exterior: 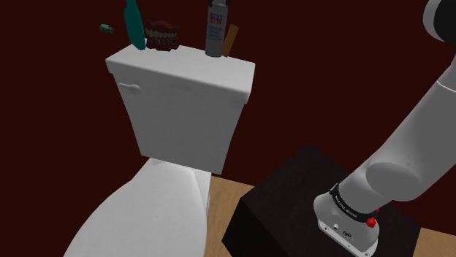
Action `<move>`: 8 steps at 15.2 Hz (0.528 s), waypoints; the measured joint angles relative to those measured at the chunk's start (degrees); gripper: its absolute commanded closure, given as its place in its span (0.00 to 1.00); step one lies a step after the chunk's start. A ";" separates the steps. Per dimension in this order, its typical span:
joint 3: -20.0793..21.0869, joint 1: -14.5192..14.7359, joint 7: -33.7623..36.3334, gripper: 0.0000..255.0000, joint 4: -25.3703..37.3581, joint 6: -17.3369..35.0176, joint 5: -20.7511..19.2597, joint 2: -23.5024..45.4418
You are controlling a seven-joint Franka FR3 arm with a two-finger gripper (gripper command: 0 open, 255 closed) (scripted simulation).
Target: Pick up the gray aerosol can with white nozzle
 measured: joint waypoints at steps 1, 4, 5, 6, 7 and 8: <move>0.00 0.01 -0.29 1.00 0.88 -0.66 0.04 0.19; 0.16 0.41 -0.90 1.00 4.80 -3.54 -0.13 1.26; 0.18 0.46 -1.09 1.00 5.58 -4.11 -0.14 1.43; 0.21 0.55 -1.29 1.00 6.63 -4.91 -0.17 1.68; 0.26 0.72 -1.51 1.00 8.06 -5.92 -0.27 2.10; 0.34 0.95 -1.72 1.00 9.76 -7.11 -0.43 2.63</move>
